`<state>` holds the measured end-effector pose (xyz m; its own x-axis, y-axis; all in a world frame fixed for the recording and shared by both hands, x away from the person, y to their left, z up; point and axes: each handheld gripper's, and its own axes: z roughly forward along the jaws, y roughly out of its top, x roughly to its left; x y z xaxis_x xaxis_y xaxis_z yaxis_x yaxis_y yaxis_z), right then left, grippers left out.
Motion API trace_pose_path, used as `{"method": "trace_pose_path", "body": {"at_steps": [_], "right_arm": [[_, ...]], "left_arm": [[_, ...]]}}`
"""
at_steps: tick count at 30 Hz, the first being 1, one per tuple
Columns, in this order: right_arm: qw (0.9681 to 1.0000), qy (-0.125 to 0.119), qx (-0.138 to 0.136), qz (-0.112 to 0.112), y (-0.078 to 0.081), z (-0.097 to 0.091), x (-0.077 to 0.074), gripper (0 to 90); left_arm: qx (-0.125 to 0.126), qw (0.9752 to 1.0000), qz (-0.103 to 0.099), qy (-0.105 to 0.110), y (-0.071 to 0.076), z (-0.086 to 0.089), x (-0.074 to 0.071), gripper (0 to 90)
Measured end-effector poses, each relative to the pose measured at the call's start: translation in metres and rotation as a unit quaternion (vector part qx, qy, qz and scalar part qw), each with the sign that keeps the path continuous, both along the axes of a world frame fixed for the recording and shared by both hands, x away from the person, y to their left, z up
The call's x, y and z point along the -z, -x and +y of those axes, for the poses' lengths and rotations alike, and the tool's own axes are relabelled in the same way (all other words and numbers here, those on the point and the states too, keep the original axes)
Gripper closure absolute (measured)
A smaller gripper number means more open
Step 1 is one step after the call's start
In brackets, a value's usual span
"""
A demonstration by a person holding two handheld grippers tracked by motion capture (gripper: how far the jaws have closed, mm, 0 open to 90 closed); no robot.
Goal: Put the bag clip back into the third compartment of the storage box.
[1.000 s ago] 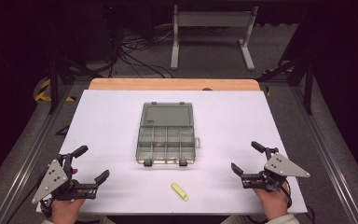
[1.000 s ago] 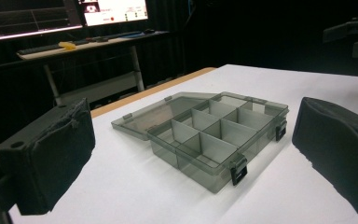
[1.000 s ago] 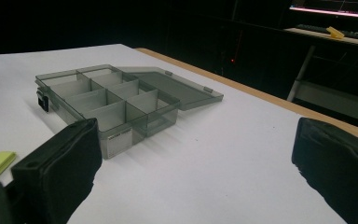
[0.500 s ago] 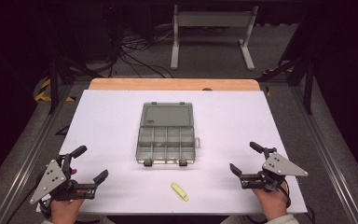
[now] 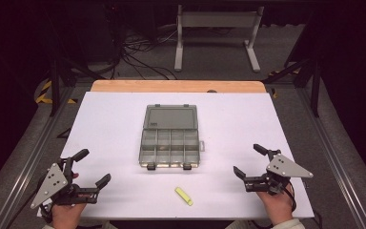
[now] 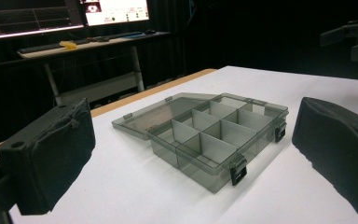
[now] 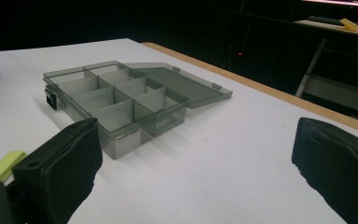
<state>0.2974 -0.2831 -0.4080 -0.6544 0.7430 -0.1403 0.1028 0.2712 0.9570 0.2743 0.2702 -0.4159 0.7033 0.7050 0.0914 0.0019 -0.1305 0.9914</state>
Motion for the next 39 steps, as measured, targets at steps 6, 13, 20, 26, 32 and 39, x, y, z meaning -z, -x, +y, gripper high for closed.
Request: {"method": "trace_pose_path", "body": {"at_steps": [6,13,20,26,32,39], "right_arm": [[0.9994,0.006,-0.033,0.003,-0.007,0.022,-0.013,2.6],[0.9983,0.001,-0.058,0.007,-0.016,0.042,-0.021,2.6],[0.9962,0.004,-0.087,0.009,-0.024,0.065,-0.027,2.6],[0.994,0.008,-0.108,0.01,-0.029,0.082,-0.033,2.6],[0.9922,0.006,-0.124,0.012,-0.034,0.099,-0.037,2.6],[0.9891,0.013,-0.146,0.016,-0.038,0.117,-0.041,2.6]], "left_arm": [[0.0,1.0,0.0,-0.003,0.0,0.0,0.0,0.0],[-0.002,1.0,0.0,-0.003,0.0,0.001,0.0,0.0],[-0.002,1.0,0.001,-0.001,0.0,0.001,0.0,0.0],[-0.001,1.0,0.001,-0.002,0.0,0.001,0.0,0.0],[0.001,1.0,0.001,-0.004,-0.001,0.001,0.0,0.0],[0.001,1.0,0.002,-0.002,0.0,0.001,0.001,0.0]]}}
